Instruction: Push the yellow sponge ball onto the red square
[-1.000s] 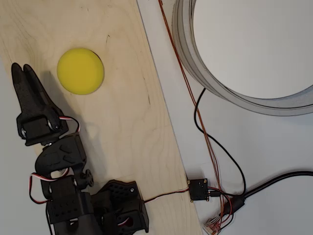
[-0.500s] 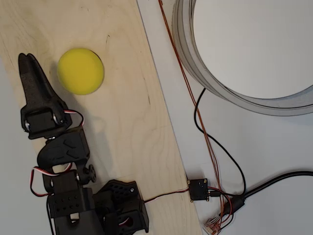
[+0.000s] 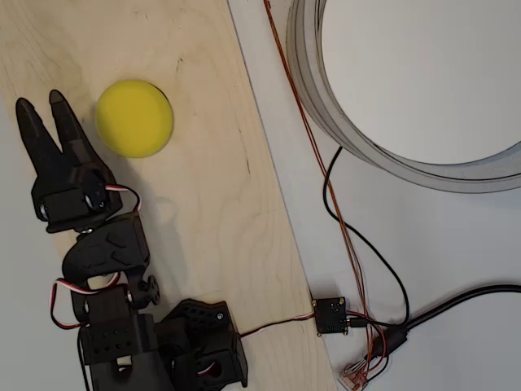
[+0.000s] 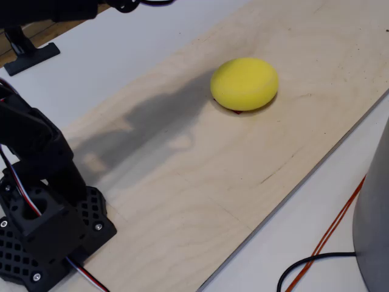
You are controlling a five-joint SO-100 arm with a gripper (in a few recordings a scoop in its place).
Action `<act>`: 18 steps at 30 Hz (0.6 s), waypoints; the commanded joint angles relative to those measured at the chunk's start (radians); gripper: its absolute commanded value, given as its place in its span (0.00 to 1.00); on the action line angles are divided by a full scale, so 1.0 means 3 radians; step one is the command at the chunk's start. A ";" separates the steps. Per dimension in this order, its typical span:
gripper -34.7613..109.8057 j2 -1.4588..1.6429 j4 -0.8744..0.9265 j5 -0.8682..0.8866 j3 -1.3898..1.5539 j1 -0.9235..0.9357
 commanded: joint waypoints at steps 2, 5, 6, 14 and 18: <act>0.43 0.0128 -0.0225 0.0097 0.0031 0.0005; 0.24 0.0072 -0.0261 0.0271 -0.0046 0.0087; 0.24 0.0031 -0.0261 0.0297 -0.0056 0.0128; 0.24 -0.0066 -0.0286 0.0322 -0.0102 0.0205; 0.50 -0.0041 -0.0307 0.0031 -0.0031 0.0082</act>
